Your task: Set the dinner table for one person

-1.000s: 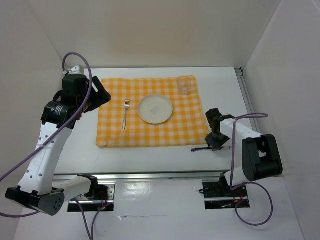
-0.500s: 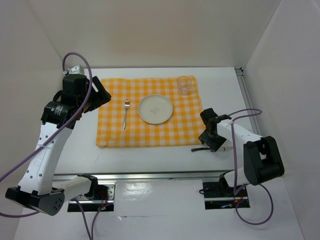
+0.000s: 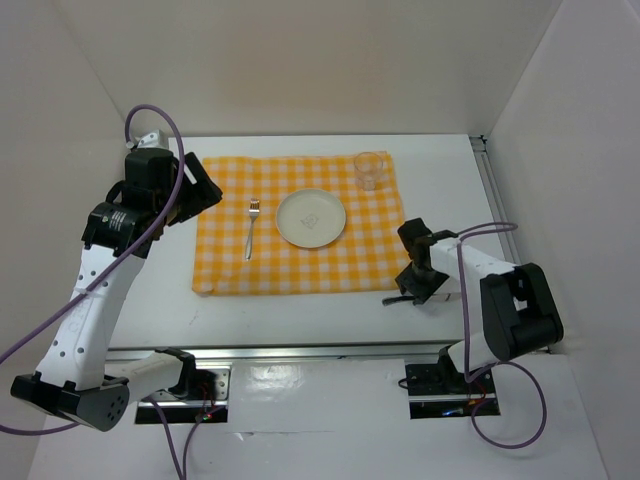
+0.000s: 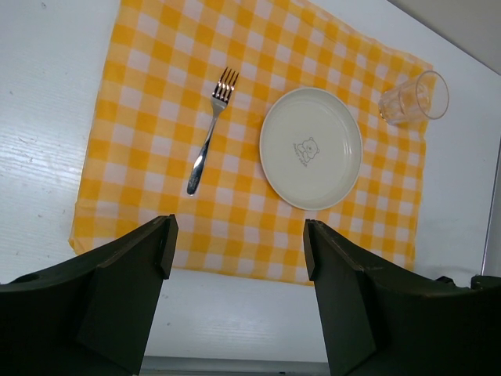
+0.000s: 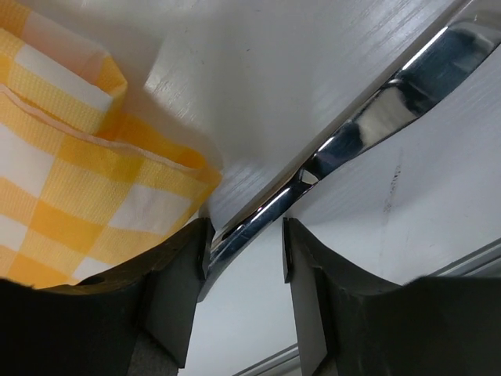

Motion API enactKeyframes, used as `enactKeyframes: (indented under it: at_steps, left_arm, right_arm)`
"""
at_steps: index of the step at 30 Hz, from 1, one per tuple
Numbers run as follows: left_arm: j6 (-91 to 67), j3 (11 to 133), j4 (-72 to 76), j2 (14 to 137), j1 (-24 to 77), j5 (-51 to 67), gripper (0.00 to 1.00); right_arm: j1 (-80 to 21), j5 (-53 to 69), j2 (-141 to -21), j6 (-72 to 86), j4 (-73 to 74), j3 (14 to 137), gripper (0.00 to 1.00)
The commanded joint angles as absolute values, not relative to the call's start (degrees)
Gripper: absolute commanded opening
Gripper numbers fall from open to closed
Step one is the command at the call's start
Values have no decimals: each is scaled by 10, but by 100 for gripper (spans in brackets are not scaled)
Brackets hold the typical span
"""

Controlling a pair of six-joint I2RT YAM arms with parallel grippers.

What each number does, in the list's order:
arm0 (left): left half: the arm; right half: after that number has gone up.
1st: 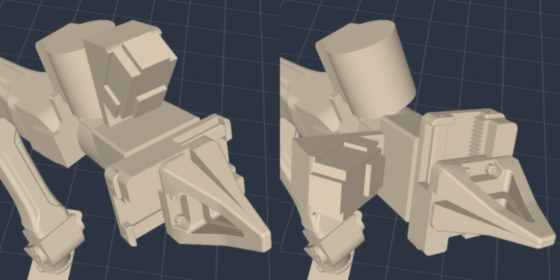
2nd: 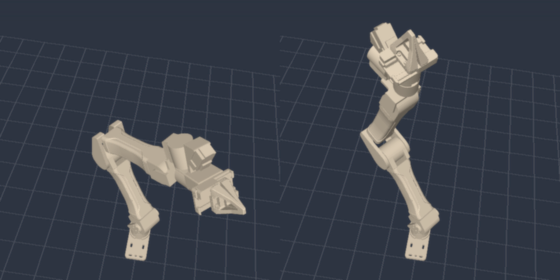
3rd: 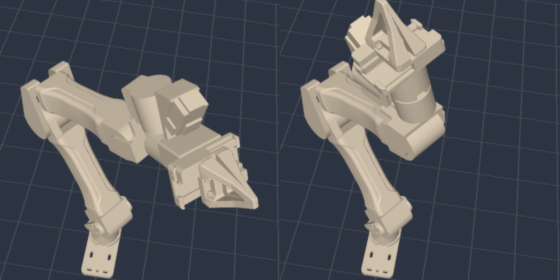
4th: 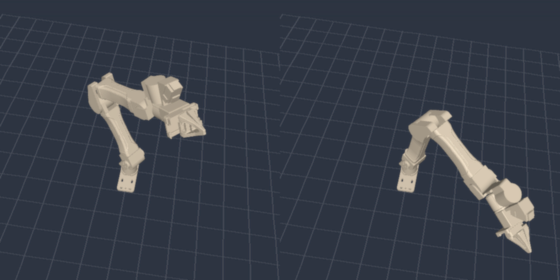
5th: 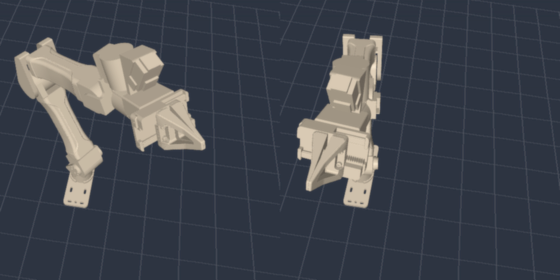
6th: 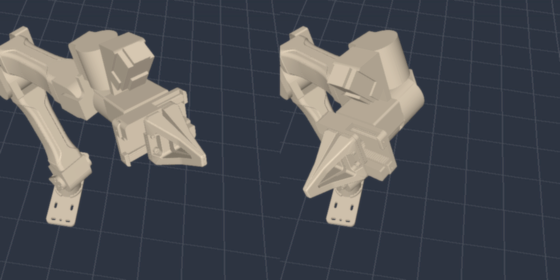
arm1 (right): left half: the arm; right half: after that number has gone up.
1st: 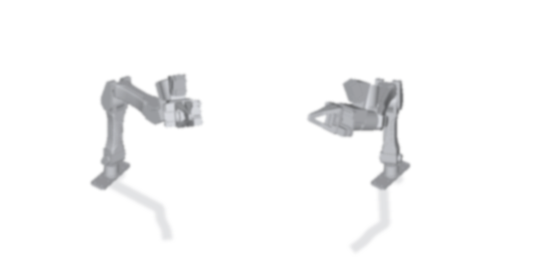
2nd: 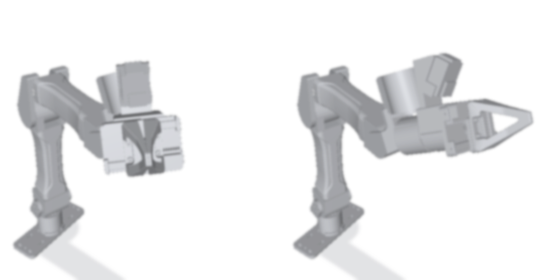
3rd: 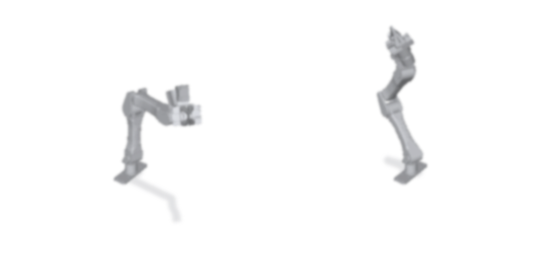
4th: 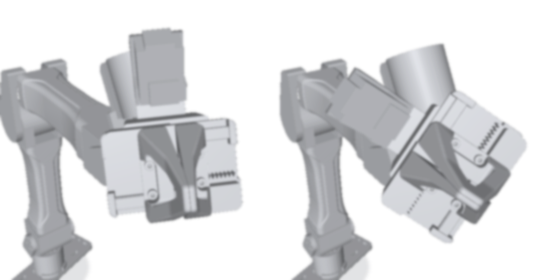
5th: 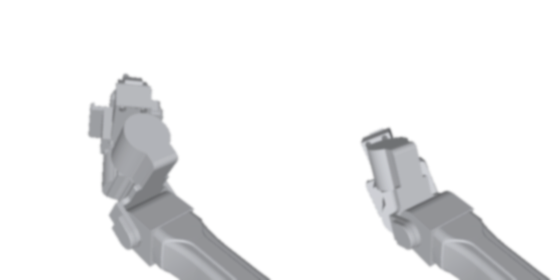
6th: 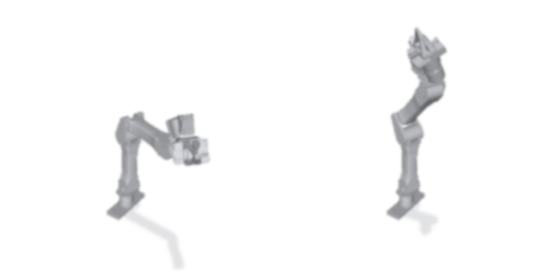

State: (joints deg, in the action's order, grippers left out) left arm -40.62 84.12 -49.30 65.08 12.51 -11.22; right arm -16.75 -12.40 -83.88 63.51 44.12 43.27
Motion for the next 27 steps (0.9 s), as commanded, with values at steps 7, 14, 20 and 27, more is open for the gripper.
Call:
enactKeyframes:
  at_steps: [7, 14, 20, 27]
  left_arm:
    - [-396, 864, -483, 650, 122, -118, 83]
    - [-396, 859, -483, 650, 122, -118, 83]
    - [-396, 859, -483, 650, 122, -118, 83]
    - [-396, 859, -483, 650, 122, -118, 83]
  right_arm:
    - [-167, -134, -847, 661, 424, 398, 24]
    - [-162, -174, -828, 661, 448, 403, 19]
    - [-156, -173, -828, 650, 430, 403, 45]
    - [-125, -133, -839, 634, 370, 362, 41]
